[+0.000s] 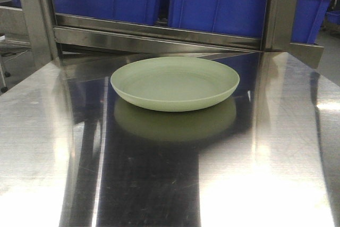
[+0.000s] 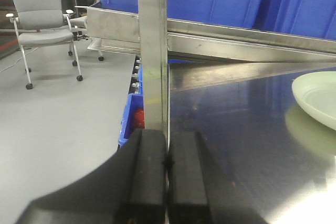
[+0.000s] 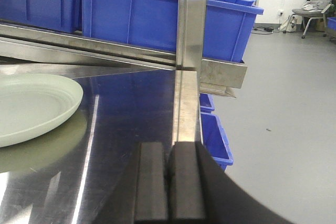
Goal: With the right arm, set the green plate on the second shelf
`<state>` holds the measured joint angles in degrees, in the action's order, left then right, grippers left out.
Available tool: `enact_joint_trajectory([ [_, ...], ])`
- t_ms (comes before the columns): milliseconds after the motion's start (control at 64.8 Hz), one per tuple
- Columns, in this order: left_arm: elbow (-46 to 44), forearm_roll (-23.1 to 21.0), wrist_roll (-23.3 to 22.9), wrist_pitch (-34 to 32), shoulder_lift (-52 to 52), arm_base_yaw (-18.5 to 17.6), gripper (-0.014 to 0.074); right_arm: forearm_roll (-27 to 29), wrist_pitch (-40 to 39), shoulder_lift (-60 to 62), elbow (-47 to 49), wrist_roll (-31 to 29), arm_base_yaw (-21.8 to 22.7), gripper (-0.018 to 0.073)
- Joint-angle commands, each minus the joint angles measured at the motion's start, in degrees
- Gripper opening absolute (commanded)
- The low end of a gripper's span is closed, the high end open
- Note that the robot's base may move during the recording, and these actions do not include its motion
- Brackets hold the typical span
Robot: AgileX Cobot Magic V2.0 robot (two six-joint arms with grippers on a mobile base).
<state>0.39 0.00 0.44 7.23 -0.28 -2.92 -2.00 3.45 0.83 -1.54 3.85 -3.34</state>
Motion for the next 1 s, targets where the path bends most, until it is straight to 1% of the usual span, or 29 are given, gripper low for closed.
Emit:
enact_joint_trajectory([
  [0,2.4,-0.7,-0.4,-4.8,-1.0,-0.3,0.013,0.0,-4.9,0.8,1.1,0.0,0.5,0.0049],
  [633,2.4,-0.7,-0.4,-4.8,-1.0,-0.3,0.013,0.0,-5.5,0.8,1.1,0.0,0.5,0.0049],
  [726,2.4,-0.7,-0.4,-4.8,-1.0,-0.3,0.013,0.0,-8.9,0.8,1.1,0.0,0.5,0.0049],
  [880,2.4,-0.7,-0.4,-4.8,-1.0,-0.3,0.013,0.0,-22.3,0.8,1.9,0.0,0.4,0.0049],
  [926,2.4,-0.7,-0.4,-4.8,-1.0,-0.3,0.013,0.1,-24.4,0.8,3.3,0.0,0.4,0.0049],
  [988,2.4,-0.7,-0.4,-4.8,-1.0,-0.3,0.013,-0.2,-24.7,0.8,5.5,0.0,0.4,0.0049],
])
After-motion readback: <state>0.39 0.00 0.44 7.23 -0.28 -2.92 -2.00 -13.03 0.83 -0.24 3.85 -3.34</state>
